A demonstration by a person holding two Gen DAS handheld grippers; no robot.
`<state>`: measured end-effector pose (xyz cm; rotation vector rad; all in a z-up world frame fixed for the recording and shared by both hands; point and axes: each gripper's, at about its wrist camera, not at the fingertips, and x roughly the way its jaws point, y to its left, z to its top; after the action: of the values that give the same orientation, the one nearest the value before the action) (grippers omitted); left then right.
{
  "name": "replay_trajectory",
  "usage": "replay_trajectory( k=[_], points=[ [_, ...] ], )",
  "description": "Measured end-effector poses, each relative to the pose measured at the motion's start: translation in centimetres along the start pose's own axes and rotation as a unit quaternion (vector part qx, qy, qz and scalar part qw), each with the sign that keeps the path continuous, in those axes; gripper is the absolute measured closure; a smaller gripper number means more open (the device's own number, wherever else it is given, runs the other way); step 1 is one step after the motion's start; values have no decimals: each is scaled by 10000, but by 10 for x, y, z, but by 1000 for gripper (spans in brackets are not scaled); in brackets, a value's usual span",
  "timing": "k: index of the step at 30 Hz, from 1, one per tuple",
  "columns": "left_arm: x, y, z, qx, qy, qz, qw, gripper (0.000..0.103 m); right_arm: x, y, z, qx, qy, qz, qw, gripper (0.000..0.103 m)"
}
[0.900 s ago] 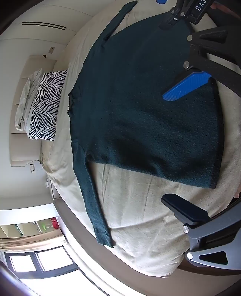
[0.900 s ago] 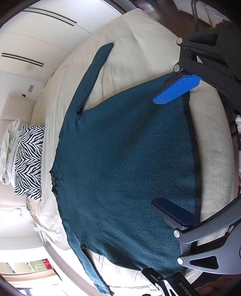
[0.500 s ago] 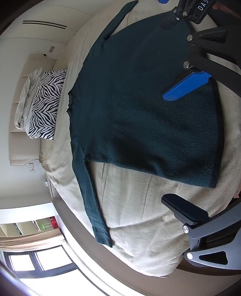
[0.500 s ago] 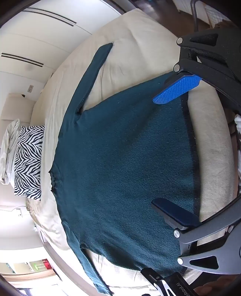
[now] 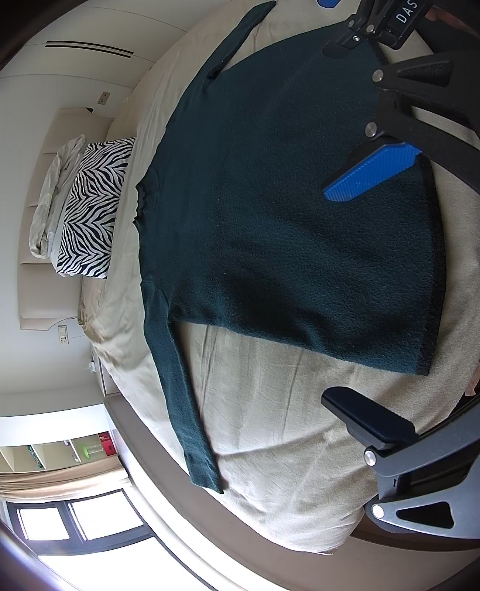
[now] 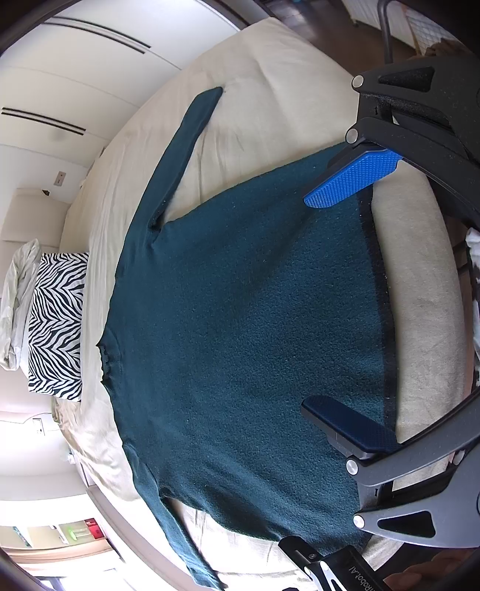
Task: Fold small clothes
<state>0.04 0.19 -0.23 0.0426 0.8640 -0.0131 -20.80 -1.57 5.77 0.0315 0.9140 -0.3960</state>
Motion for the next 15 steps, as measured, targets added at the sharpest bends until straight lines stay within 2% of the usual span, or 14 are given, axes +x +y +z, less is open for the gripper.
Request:
replay_trajectory(
  k=[15],
  points=[
    [0,0,0,-6,0,-1,10000,0,3,1,-2,29,33,-2,10000,0]
  ],
)
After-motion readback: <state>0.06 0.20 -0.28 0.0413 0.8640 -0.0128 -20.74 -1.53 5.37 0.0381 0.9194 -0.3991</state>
